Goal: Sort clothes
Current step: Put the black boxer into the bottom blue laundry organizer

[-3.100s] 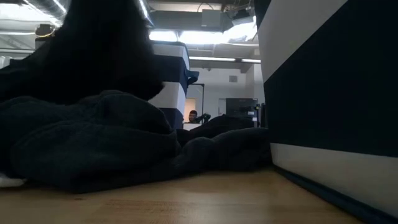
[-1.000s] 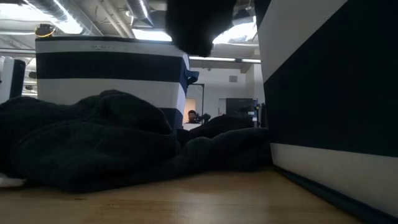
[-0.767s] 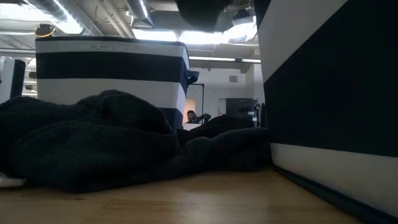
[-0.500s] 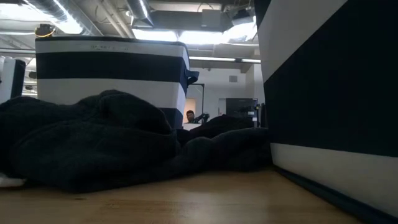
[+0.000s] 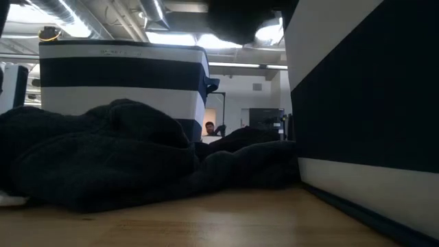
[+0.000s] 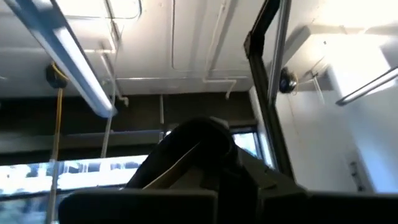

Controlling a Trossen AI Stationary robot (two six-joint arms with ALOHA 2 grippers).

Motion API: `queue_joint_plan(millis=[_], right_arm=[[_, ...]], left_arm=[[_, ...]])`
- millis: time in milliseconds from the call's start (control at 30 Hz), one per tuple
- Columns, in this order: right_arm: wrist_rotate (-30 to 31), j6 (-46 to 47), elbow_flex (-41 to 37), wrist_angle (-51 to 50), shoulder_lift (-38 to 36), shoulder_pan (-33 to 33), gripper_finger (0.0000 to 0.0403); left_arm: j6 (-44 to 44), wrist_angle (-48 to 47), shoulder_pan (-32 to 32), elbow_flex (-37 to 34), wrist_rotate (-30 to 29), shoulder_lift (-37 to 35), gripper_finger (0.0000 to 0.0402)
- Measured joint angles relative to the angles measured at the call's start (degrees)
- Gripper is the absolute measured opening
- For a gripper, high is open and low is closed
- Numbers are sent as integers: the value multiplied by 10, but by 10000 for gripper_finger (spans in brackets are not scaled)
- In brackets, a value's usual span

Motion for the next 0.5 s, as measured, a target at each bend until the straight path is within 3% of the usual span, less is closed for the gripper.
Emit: queue_joint_plan(millis=[200,500], right_arm=[[0,0,0,-1,0,0,35],[0,-4,0,-2,0,0,35]], left_arm=[[-70,-15,17,12,7,39,10],[-107,-121,11,12,48,47,10]])
